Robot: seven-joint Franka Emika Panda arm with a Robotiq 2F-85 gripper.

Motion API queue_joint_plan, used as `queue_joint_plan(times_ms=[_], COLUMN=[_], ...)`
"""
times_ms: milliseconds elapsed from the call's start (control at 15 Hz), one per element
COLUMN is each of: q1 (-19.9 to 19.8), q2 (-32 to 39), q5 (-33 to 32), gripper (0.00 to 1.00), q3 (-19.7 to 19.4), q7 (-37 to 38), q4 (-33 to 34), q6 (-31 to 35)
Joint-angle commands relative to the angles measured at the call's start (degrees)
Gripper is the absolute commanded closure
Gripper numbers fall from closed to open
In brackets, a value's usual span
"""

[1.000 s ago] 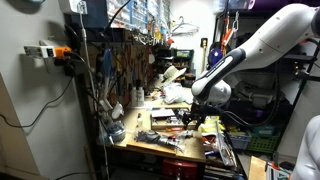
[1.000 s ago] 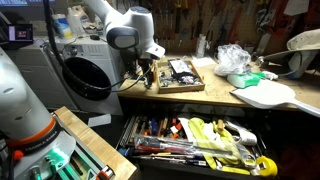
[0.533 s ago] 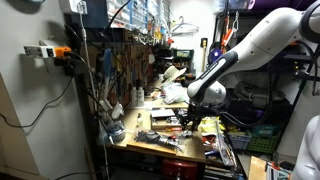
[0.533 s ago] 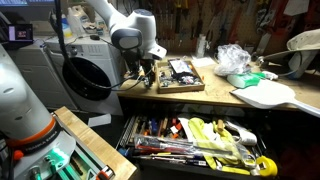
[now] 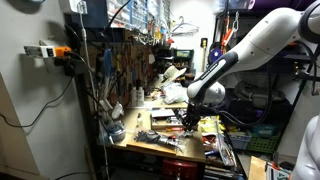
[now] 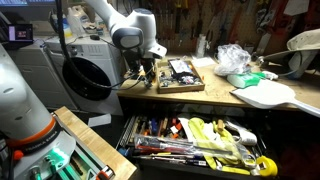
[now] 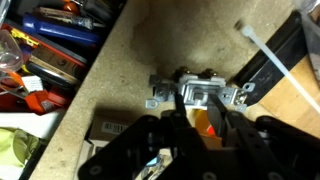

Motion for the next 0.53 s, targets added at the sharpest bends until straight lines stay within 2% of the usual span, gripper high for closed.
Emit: queue_joint_plan(times_ms=[0, 200, 333, 467], q1=[-0.4, -0.3, -0.2, -0.2], q2=[0.1, -0.5, -1.3, -2.1], q5=[-3.1, -5.0, -5.9, -5.4], gripper=[0.92, 1.00, 0.98, 0.98], q3=[0.5, 0.7, 1.0, 1.1], q7=[2.9, 4.4, 4.3, 0.5], q4=[0.4, 0.3, 0.3, 0.0], q6=[-1.0, -1.2, -1.3, -2.3])
